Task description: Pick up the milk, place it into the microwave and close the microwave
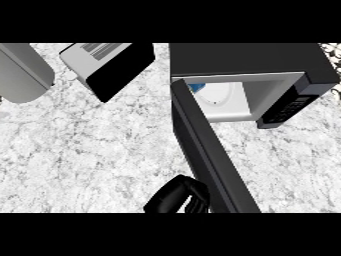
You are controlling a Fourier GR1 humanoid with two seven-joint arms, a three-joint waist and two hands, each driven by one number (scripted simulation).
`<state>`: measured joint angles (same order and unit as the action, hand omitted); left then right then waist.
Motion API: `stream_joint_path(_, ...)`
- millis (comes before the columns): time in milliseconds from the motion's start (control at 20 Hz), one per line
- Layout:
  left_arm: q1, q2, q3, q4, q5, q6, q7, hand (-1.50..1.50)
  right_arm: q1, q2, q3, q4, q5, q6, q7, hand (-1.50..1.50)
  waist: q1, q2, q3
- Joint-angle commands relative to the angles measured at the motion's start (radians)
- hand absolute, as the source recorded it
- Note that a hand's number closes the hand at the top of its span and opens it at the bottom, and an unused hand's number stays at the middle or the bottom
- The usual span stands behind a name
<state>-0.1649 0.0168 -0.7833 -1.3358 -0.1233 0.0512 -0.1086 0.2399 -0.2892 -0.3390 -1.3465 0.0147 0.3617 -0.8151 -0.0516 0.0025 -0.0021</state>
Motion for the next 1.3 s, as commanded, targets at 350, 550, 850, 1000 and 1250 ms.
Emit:
stream_joint_path(350, -0.246, -0.016, -0.261, 0.222, 0.25, 0.272, 0.0, 1.5, 0.042, -0.084, 0.009, -0.18, -0.185, 0.164, 0.045, -1.5, -0.055, 0.008, -0.002)
stream_joint_path(550, -0.278, -0.016, -0.269, 0.232, 0.285, 0.397, -0.013, 1.5, 0.031, -0.135, -0.014, -0.245, -0.199, 0.14, 0.031, -1.5, -0.095, 0.01, -0.003)
stream_joint_path(850, -0.333, -0.017, -0.241, 0.229, 0.387, 0.499, -0.061, 1.5, 0.001, -0.147, 0.036, -0.316, -0.276, 0.158, 0.12, -1.5, -0.126, 0.024, -0.008)
stream_joint_path(1000, -0.37, -0.017, -0.215, 0.21, 0.424, 0.561, -0.109, 1.5, 0.007, -0.168, 0.046, -0.331, -0.29, 0.167, 0.14, -1.5, -0.146, 0.026, -0.009)
stream_joint_path(1250, -0.422, -0.017, -0.154, 0.203, 0.521, 0.606, -0.173, 1.5, -0.018, -0.202, 0.052, -0.368, -0.348, 0.182, 0.19, -1.5, -0.176, 0.041, -0.01)
